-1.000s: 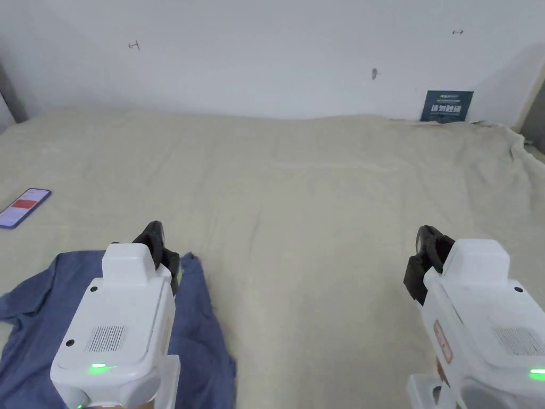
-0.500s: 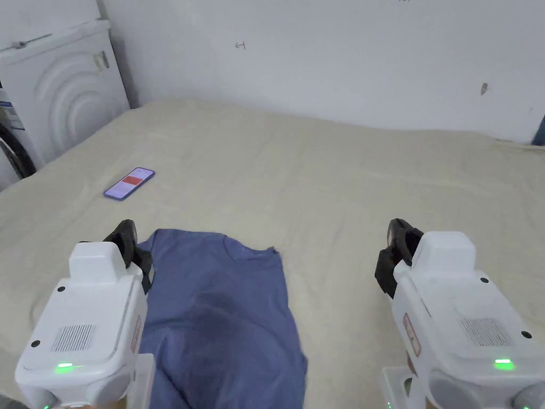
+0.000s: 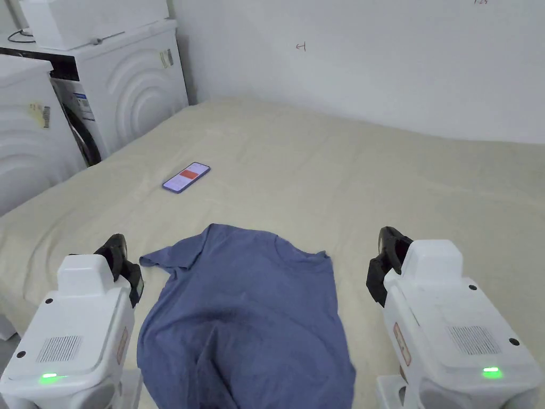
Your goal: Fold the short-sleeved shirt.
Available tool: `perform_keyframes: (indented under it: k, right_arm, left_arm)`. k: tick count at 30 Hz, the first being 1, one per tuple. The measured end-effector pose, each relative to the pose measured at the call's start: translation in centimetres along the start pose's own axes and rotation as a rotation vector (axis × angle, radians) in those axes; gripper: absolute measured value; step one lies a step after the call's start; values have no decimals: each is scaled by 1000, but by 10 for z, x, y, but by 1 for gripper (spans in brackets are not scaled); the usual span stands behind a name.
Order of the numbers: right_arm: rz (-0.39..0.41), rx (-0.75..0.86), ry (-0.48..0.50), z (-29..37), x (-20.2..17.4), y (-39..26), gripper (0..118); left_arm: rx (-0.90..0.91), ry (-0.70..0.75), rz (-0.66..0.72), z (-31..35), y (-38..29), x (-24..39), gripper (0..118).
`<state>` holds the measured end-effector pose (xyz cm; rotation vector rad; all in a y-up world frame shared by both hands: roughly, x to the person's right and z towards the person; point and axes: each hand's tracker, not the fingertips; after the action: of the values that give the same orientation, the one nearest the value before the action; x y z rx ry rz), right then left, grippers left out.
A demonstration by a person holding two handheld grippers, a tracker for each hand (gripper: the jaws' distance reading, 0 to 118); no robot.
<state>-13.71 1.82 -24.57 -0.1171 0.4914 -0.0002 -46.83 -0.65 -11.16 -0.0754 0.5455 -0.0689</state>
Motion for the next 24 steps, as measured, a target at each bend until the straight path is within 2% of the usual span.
perform_keyframes:
  k: [10,13,15,16,17,19,20,24]
  right_arm:
    - [-12,-49,-75,7,28,-9,0]
    - [-4,-57,-112,9,42,-11,0]
    - [-6,-62,-135,11,51,-12,0]
    - [-8,-65,-149,12,56,-13,0]
    - [-8,-66,-158,13,60,-13,0]
    - [-8,-69,-180,16,70,-14,0]
    - [-8,-71,-190,18,73,-15,0]
    - [-21,-86,-232,23,90,-21,0]
  left_arm:
    - [-393,-260,78,-77,-22,35,4]
    - [-553,-330,132,-106,-35,50,13]
    - [-622,-348,140,-118,-43,65,31]
    - [-667,-349,124,-126,-49,72,45]
    - [-694,-340,116,-133,-55,78,71]
    - [-775,-309,64,-148,-69,91,98]
    - [-788,-302,36,-153,-74,97,103]
    - [-863,-309,-59,-156,-85,125,103]
